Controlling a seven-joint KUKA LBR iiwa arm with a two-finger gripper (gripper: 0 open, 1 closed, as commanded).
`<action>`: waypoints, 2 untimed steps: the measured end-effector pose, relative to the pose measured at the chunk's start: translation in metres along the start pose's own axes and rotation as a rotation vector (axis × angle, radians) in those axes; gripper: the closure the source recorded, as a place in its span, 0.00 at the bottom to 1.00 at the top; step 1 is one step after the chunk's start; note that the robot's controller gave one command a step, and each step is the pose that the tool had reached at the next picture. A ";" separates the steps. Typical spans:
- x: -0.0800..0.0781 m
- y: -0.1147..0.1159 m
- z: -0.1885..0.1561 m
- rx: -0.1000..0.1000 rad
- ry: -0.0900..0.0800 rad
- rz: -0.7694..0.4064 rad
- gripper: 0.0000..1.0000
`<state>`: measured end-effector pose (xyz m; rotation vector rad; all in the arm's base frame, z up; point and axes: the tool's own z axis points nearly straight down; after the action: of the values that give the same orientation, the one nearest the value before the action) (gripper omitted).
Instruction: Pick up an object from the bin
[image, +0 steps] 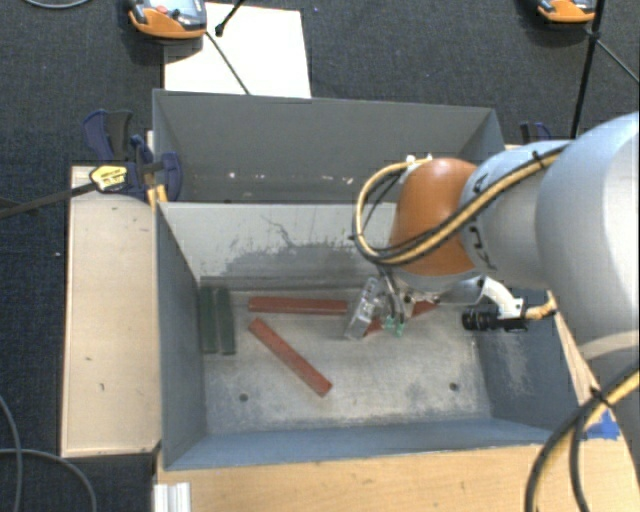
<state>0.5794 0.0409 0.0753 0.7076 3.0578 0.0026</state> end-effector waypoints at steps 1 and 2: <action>0.000 0.000 0.000 0.000 0.000 0.000 1.00; 0.000 0.000 0.000 0.000 0.000 0.001 1.00</action>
Offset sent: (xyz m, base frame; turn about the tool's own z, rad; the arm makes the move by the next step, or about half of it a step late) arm 0.0000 0.0000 0.0000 0.0000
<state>0.5794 0.0409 0.0753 0.7096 3.0573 0.0028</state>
